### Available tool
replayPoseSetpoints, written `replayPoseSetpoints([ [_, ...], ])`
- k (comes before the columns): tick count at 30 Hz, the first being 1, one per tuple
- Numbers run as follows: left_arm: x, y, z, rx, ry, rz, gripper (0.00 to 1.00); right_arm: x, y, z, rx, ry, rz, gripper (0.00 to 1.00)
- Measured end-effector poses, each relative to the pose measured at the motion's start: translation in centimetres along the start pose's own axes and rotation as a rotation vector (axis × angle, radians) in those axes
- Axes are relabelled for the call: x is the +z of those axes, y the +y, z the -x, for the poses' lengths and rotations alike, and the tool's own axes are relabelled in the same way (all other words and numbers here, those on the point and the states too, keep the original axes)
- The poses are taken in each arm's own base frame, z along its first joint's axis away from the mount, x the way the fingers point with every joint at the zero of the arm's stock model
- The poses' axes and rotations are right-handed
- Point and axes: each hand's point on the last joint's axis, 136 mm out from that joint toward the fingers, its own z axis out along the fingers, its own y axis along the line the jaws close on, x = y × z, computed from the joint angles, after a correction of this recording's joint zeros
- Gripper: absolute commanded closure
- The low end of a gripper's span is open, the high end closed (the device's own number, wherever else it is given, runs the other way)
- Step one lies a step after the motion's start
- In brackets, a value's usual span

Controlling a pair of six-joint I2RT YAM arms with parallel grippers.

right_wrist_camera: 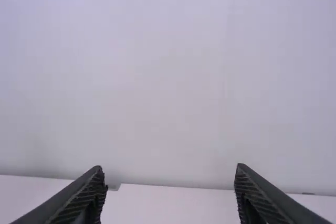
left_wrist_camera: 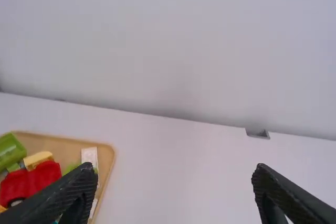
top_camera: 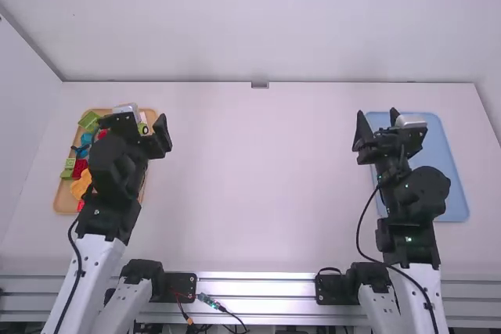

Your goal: Assemble lego blocks to make yellow taxi

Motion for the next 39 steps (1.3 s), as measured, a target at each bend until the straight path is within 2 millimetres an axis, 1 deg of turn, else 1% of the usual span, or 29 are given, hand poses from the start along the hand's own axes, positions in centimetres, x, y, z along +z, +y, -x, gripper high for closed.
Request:
replayPoseSetpoints([
  [1, 0.3, 0.0, -0.4, 0.0, 0.014, 0.002, 0.16, 0.2, -0.1, 0.2, 0.0, 0.0, -0.003, 0.28],
  [3, 1.3, 0.1, -1.6, -0.005, 0.06, 0.009, 0.13, 1.1, -0.5, 1.2, 0.011, -0.004, -0.012, 0.23],
  [5, 1.9, 0.2, -2.4, -0.005, 0.088, 0.015, 0.11, 1.8, -0.9, 1.8, 0.027, -0.003, -0.019, 0.2],
  [6, 2.0, 0.2, -2.6, -0.004, 0.095, 0.017, 0.1, 2.0, -1.0, 1.9, 0.033, -0.003, -0.022, 0.19],
  [8, 2.5, 0.3, -3.2, -0.005, 0.117, 0.025, 0.07, 2.7, -1.2, 1.6, 0.063, 0.012, -0.026, 0.14],
  [10, 2.8, 0.4, -3.6, -0.007, 0.129, 0.029, 0.05, 3.3, -1.4, 0.6, 0.079, 0.04, -0.029, 0.11],
  [11, 3.1, 0.4, -3.9, -0.007, 0.139, 0.031, 0.04, 3.8, -1.4, -0.2, 0.086, 0.064, -0.025, 0.09],
  [12, 3.2, 0.4, -4.1, -0.007, 0.148, 0.032, 0.01, 4.1, -1.4, -0.8, 0.087, 0.084, -0.023, 0.07],
  [13, 3.4, 0.4, -4.5, -0.011, 0.161, 0.034, 0.01, 4.7, -1.2, -1.9, 0.085, 0.118, -0.013, 0.05],
  [14, 3.5, 0.4, -4.6, -0.01, 0.164, 0.035, 0.01, 4.9, -1.1, -2.4, 0.082, 0.13, -0.01, 0.04],
  [15, 3.6, 0.5, -4.8, -0.018, 0.171, 0.037, 0.01, 5.5, -0.6, -3.4, 0.075, 0.159, 0.006, 0.02],
  [18, 3.6, 0.8, -4.8, -0.053, 0.169, 0.058, 0.01, 6.3, 0.7, -5.2, 0.048, 0.211, 0.051, 0.01],
  [20, 3.5, 1.0, -4.8, -0.069, 0.168, 0.069, 0.01, 6.5, 1.2, -6.0, 0.039, 0.237, 0.067, 0.01],
  [23, 3.5, 1.3, -4.8, -0.091, 0.163, 0.089, 0.01, 7.2, 2.0, -7.9, 0.023, 0.317, 0.094, 0.01],
  [27, 3.5, 1.5, -4.8, -0.103, 0.165, 0.102, 0.01, 8.1, 2.1, -8.9, 0.009, 0.376, 0.101, 0.01],
  [31, 3.3, 2.1, -5.3, -0.101, 0.182, 0.135, 0.01, 8.8, 2.0, -9.2, 0.0, 0.413, 0.105, 0.01],
  [33, 3.0, 3.0, -6.3, -0.104, 0.221, 0.179, 0.01, 9.4, 2.0, -9.4, -0.011, 0.442, 0.108, 0.01],
  [35, 2.8, 3.9, -6.6, -0.108, 0.249, 0.217, 0.01, 9.7, 2.0, -9.6, -0.016, 0.46, 0.111, 0.01],
  [37, 2.6, 5.2, -6.3, -0.117, 0.278, 0.268, 0.01, 10.2, 2.1, -10.2, -0.034, 0.492, 0.12, 0.01],
  [39, 2.5, 5.9, -5.9, -0.122, 0.29, 0.298, 0.01, 10.5, 2.4, -10.6, -0.049, 0.516, 0.133, 0.01],
])
